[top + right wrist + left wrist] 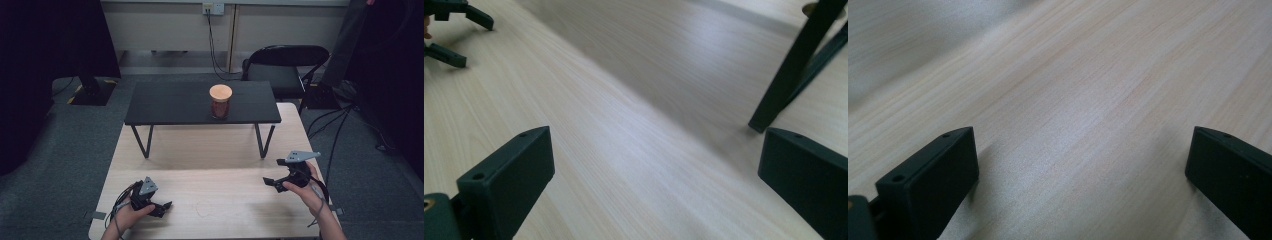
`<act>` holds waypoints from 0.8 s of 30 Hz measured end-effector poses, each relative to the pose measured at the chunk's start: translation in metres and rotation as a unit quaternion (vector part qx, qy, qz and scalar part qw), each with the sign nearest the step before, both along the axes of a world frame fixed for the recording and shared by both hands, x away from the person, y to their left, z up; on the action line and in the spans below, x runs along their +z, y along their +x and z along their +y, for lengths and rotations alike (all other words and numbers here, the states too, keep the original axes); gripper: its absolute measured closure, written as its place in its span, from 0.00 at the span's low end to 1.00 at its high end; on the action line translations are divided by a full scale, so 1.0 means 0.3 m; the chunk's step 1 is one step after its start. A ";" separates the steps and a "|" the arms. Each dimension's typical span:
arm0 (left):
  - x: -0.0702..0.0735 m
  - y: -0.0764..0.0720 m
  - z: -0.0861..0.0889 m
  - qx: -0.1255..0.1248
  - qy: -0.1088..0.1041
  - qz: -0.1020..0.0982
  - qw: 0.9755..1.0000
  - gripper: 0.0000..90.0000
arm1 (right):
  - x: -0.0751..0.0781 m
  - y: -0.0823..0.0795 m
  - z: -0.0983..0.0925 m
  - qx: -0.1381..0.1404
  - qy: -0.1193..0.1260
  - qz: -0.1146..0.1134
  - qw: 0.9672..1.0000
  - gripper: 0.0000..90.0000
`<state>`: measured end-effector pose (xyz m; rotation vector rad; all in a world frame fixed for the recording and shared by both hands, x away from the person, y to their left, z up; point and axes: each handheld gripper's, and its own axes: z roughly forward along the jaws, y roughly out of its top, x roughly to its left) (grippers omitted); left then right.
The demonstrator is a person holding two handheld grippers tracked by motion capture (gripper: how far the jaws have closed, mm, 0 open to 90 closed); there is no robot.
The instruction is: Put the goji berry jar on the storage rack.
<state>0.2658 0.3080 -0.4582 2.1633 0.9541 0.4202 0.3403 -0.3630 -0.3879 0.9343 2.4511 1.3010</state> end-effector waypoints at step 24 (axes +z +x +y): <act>0.000 0.000 0.000 0.000 0.000 0.000 1.000 0.00 | -0.178 -0.067 -0.058 -0.019 -0.029 0.023 0.999 0.01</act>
